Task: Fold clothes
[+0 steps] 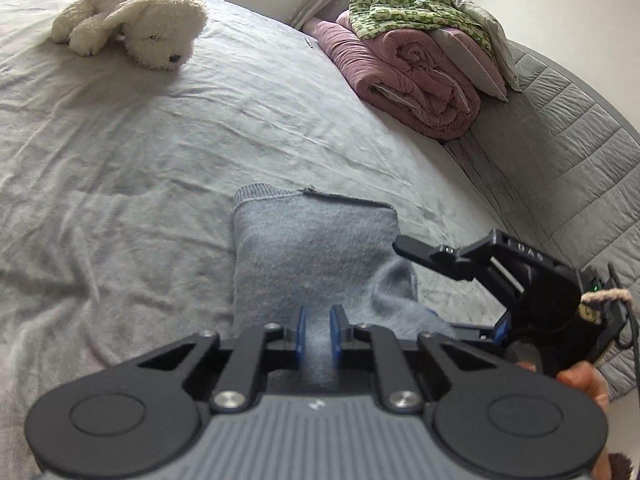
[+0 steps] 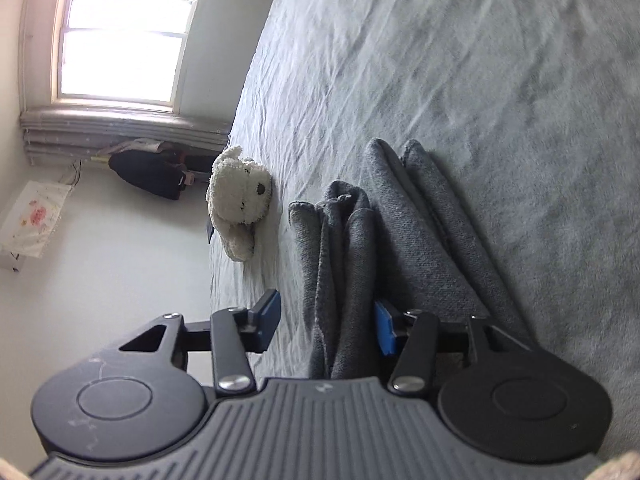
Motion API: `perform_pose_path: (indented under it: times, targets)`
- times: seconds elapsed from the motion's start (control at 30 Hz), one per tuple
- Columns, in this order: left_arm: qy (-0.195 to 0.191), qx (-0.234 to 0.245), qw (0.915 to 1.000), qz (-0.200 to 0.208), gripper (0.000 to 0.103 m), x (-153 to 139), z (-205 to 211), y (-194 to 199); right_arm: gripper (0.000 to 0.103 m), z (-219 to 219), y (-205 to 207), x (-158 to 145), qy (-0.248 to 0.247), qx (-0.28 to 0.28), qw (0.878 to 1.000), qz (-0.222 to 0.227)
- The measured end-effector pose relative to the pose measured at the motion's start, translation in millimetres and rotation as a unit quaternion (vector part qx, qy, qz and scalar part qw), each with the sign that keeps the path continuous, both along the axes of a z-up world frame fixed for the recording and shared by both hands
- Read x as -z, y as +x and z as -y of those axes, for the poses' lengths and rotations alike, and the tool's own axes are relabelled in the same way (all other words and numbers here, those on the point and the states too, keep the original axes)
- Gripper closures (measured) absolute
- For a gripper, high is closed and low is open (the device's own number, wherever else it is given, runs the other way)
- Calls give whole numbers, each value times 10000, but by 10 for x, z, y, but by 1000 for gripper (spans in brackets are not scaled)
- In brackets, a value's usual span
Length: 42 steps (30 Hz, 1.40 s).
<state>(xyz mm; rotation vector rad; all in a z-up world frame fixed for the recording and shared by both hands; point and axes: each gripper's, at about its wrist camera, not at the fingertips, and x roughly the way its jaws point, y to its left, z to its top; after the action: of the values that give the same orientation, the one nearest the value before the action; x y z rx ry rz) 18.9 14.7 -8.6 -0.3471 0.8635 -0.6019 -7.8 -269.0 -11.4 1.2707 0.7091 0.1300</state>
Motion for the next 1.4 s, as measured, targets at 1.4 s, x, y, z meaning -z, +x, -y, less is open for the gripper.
perform_pose_path:
  times: [1.4]
  targets:
    - [5,1799,9721,1508,88,179,892,-455,74,142,-267,-263,-1943,-763,9733,950]
